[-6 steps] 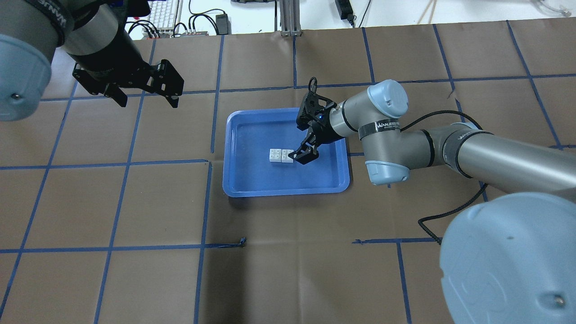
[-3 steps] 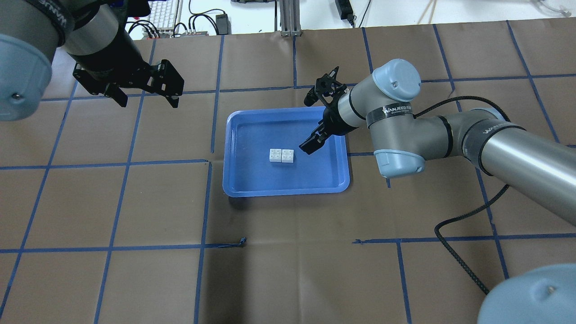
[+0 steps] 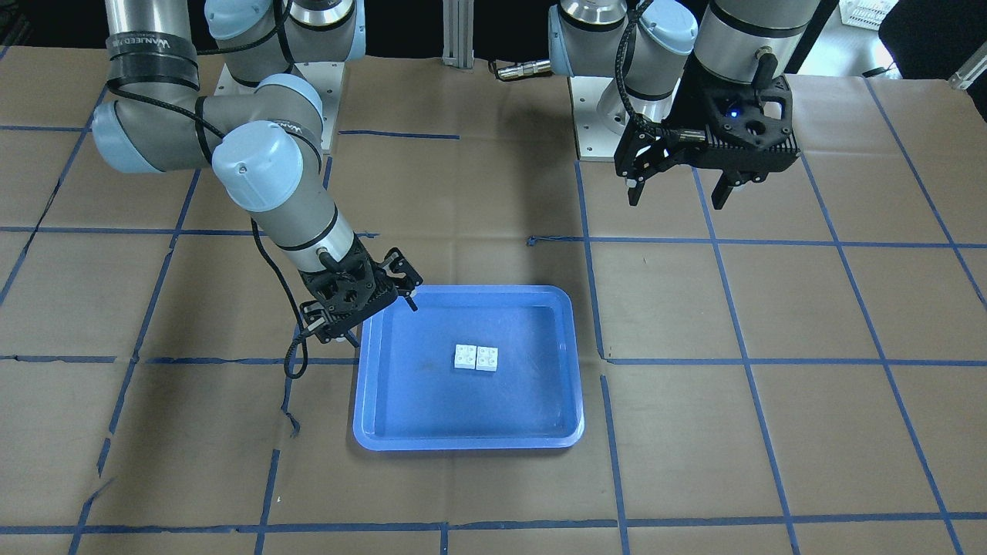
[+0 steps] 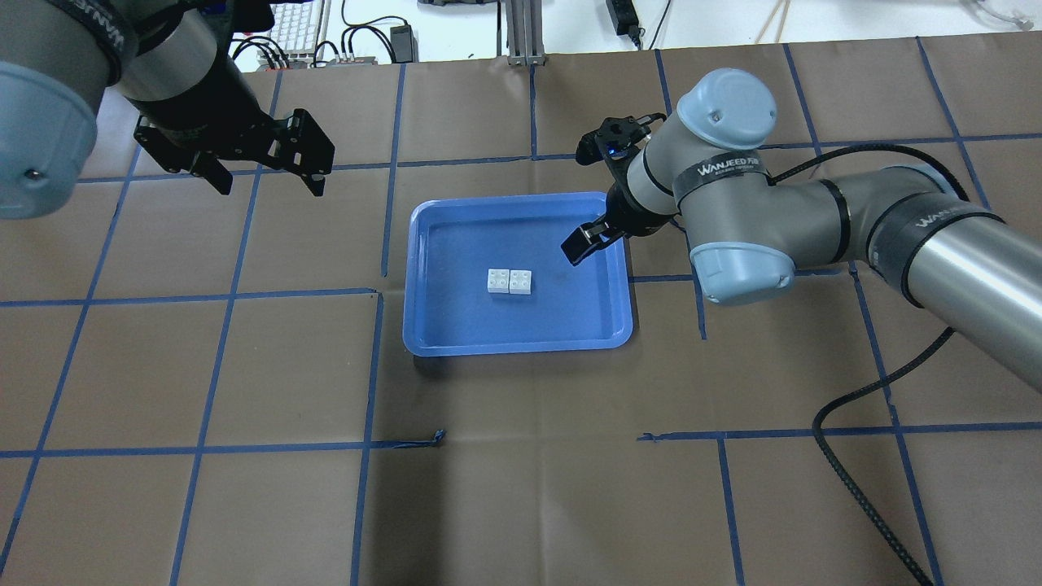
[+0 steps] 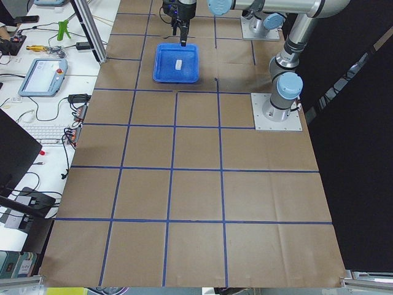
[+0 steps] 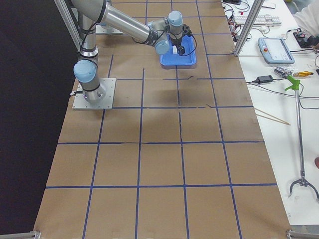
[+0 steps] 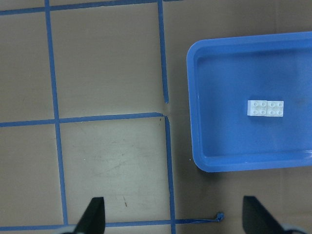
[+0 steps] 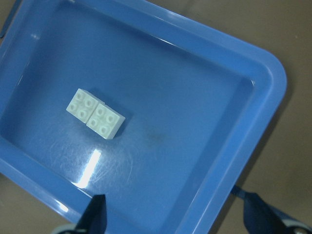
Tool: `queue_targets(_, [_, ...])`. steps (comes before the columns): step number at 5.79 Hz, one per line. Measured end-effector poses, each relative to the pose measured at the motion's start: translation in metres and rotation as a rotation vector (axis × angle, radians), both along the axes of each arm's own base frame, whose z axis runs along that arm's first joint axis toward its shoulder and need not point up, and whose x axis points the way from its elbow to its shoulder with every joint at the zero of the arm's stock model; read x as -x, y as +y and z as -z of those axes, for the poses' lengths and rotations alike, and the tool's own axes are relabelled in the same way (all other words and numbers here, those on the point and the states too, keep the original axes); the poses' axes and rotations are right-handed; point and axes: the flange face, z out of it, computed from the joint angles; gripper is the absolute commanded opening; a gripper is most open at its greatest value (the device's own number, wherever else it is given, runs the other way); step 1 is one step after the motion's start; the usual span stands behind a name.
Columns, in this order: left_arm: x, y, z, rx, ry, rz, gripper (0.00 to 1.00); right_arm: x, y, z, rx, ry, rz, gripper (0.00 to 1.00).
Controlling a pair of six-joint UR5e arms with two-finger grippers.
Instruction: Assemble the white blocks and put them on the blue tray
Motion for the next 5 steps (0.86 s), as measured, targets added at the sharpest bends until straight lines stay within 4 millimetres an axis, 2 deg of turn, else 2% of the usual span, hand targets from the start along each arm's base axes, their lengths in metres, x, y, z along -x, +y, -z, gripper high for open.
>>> queue_targets(3, [0.0, 0.0, 0.001, -0.001, 0.0, -0.001, 0.99, 0.025, 0.003, -0.082, -0.195, 0.068, 0.172, 1.0])
queue_targets(5, [0.0, 0.0, 0.001, -0.001, -0.001, -0.002, 0.99, 0.041, 0.007, -0.141, -0.195, 0.151, 0.224, 1.0])
